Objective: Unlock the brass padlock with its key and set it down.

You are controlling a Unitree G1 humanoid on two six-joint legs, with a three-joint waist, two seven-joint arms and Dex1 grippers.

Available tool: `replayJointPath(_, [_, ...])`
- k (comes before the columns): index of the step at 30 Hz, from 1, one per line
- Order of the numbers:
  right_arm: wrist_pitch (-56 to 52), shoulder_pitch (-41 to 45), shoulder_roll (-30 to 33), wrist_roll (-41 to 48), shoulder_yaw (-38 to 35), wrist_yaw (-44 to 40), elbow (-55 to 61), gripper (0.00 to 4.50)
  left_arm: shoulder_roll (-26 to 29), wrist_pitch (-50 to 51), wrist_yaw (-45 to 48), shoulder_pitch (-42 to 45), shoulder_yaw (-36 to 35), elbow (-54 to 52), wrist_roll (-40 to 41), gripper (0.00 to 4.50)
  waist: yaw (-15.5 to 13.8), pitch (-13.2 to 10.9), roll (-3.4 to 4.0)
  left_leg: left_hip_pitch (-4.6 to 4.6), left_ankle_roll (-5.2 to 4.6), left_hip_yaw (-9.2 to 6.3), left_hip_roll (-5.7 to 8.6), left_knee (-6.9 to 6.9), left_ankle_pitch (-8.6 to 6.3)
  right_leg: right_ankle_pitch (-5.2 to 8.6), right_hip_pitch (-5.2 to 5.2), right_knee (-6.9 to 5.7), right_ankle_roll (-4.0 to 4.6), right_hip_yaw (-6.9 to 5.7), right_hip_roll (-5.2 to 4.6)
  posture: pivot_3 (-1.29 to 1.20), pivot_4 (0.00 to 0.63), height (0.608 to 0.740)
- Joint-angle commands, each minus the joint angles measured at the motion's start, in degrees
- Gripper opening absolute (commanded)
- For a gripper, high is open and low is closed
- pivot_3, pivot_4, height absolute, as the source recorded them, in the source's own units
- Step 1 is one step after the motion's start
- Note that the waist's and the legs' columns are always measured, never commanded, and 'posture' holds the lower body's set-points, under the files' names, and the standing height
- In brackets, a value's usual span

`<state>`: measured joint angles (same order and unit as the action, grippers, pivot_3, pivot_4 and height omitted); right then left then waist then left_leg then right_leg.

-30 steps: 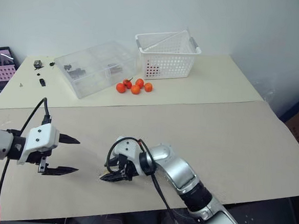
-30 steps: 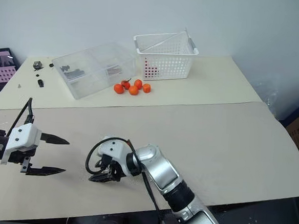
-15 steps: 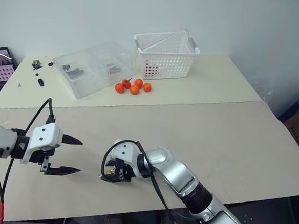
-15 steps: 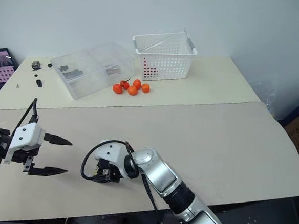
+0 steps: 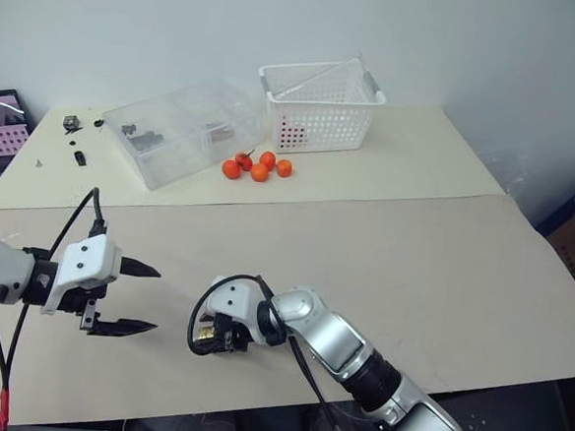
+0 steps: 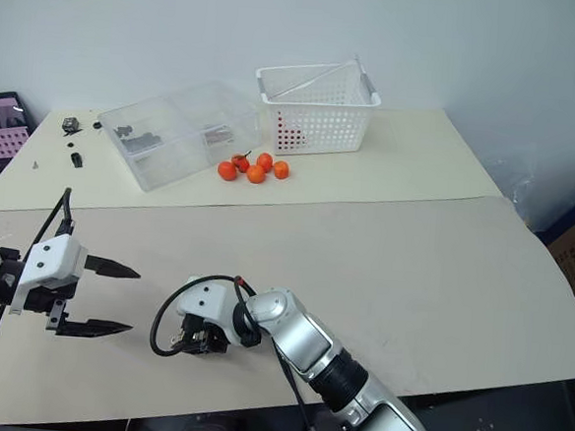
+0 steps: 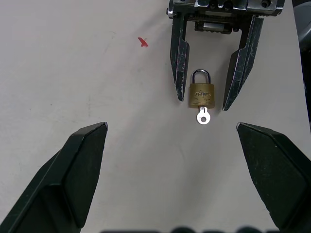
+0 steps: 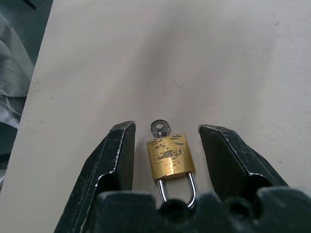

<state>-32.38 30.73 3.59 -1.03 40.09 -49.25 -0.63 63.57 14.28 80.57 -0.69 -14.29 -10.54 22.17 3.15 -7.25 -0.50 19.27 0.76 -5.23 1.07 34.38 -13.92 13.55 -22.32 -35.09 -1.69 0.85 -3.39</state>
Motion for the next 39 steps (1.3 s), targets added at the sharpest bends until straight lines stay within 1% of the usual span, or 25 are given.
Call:
replayJointPath(1, [2.26, 0.98, -0.5, -0.34, 0.22, 0.29, 0.36, 2.55, 0.98, 0.44, -0.3, 0.93, -0.92, -1.52, 0.77, 4.5, -0.03, 0.0, 0.0, 0.0, 0.0, 0.0, 0.0, 0.0, 0.0, 0.0, 0.0, 0.0, 0.0, 0.0, 0.0, 0.0, 0.15, 0.74])
replayJointPath(20, [5.02, 0.24, 2.23, -1.43, 0.01, -0.73, -0.6, 2.55, 0.5, -0.26, -0.54, 3.13, 0.32, -0.24, 0.32, 4.5, -0.51, 0.02, -0.03, 0.0, -0.01, 0.08, 0.0, 0.02, -0.01, 0.0, 0.0, 0.0, 0.0, 0.01, 0.0, 0.0, 0.15, 0.74])
replayJointPath(37, [3.78, -0.94, 3.42, -0.76, 0.06, -1.28, 1.89, 2.55, 0.13, -0.92, -0.98, 4.42, 1.8, 0.51, 0.07, 4.5, -0.54, 0.03, -0.05, 0.0, -0.03, 0.14, -0.02, 0.04, -0.02, 0.0, 0.01, 0.0, 0.0, 0.02, 0.01, 0.0, 0.15, 0.74])
replayJointPath(39, [3.73, -0.91, 3.33, -0.68, -0.04, -1.25, 1.78, 2.04, 0.13, -1.06, -0.98, 4.74, 2.07, 0.71, -0.03, 4.5, -0.54, 0.03, -0.05, 0.0, -0.03, 0.15, -0.02, 0.04, -0.02, 0.0, 0.01, 0.0, 0.0, 0.03, 0.01, 0.0, 0.15, 0.74])
